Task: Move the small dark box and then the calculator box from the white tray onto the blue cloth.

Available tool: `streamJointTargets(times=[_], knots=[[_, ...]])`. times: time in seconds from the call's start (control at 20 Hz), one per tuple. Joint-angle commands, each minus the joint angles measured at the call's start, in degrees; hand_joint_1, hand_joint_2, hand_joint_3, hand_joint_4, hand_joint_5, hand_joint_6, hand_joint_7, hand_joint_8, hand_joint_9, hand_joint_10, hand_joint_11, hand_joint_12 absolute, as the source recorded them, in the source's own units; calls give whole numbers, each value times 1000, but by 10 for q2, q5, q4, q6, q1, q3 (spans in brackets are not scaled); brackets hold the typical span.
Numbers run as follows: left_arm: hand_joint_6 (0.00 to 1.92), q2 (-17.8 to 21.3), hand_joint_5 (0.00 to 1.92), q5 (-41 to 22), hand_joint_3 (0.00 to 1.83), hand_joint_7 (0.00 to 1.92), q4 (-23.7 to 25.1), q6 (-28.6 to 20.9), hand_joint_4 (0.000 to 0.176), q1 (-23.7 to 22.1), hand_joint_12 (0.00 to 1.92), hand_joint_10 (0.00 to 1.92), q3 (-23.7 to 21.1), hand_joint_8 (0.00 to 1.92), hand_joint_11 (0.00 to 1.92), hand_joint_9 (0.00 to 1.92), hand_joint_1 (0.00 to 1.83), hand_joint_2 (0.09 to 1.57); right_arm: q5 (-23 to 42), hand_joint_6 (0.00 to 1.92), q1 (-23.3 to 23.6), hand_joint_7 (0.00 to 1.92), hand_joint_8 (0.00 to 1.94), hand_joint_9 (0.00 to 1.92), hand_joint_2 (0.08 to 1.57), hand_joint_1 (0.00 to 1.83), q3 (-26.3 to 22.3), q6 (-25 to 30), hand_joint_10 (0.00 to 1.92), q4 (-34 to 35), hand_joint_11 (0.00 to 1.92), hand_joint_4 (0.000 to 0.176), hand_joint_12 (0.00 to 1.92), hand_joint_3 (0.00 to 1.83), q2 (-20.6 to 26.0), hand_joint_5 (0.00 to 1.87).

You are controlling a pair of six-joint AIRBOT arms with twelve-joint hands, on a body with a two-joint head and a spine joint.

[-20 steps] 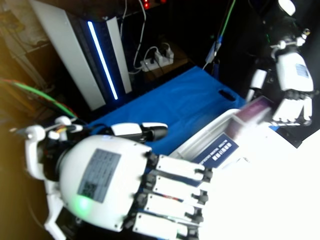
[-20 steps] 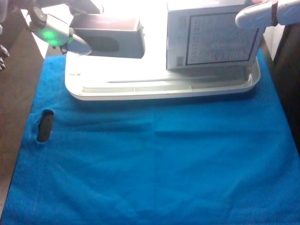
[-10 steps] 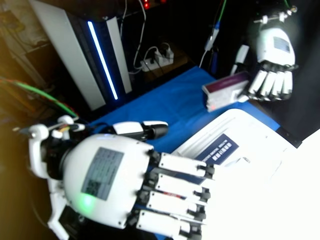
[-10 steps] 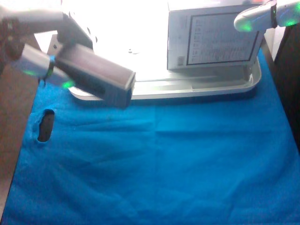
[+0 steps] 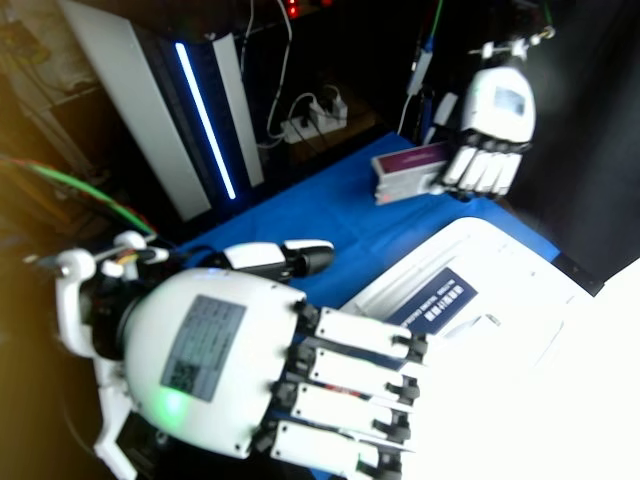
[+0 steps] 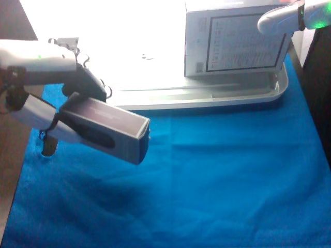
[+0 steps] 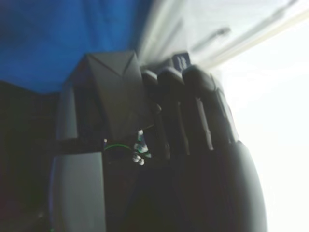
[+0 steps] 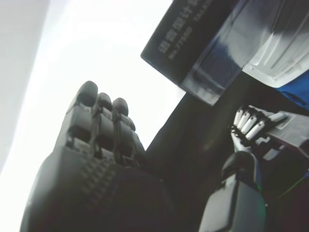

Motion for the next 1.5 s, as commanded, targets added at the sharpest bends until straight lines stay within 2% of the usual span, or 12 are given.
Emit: streamJointTargets(times=[0.0,0.4,0.75,0.85,0.9,0.95,1.0,1.05,1.15,1.25,1.4,1.45], knots=[[951,2,907,-13,0,872,-28,4,0,1,1707,1414,-3,1373,326,652,1217,1165,62,0,7,207,5,97,772,441,2,3,7,20,0,26,323,1,-2,0],[989,-16,921,1,1,935,-28,39,0,46,1656,1191,-11,1185,342,609,1206,1140,62,0,7,225,0,118,766,429,2,3,0,19,0,31,412,0,-3,0],[918,-25,946,7,0,962,-22,43,0,54,1777,1229,-11,1166,261,573,1217,1129,62,0,7,173,7,125,774,452,2,3,2,17,0,46,531,1,-4,0],[919,-25,957,7,1,947,-22,43,0,54,1751,1237,-11,1169,271,558,1209,1129,62,0,7,186,11,132,779,444,2,3,4,17,0,38,534,3,-4,0],[960,-25,980,6,0,888,-21,43,4,54,1721,1220,-11,908,285,556,1108,1112,62,0,7,190,12,134,770,437,2,3,5,17,0,36,534,0,-5,0],[1011,-25,955,6,1,843,-21,43,142,54,1692,1222,-11,831,267,515,1025,1115,62,0,7,186,5,122,767,436,2,3,2,17,0,39,516,0,-5,0],[1013,-25,956,5,0,817,-21,43,169,54,1678,1235,-11,808,260,487,1010,1112,62,0,7,194,3,120,768,437,2,3,1,17,0,37,491,0,-5,0],[516,-25,821,4,0,673,-20,43,0,54,1628,1196,-11,823,200,379,904,944,62,0,7,200,4,120,768,440,2,3,1,17,0,41,485,0,-5,0],[675,-24,700,1,0,595,-20,43,19,53,1568,1131,-11,816,174,348,854,888,62,0,7,208,6,128,763,435,3,3,4,17,0,54,485,0,-6,0],[1115,-22,405,-2,0,372,-20,43,81,50,1453,1206,-13,1029,63,252,850,867,62,0,7,212,3,134,760,433,4,3,4,17,0,57,513,0,-7,0],[1320,-21,196,-4,0,212,-18,44,81,38,1459,1257,-13,1130,43,178,885,855,62,0,7,222,4,143,781,431,5,3,5,17,0,45,543,5,-8,0],[1318,-19,104,-3,1,114,-18,47,112,32,1466,1299,-13,1184,158,155,894,873,62,0,7,214,2,151,792,428,6,3,5,17,0,57,590,4,-8,0]])
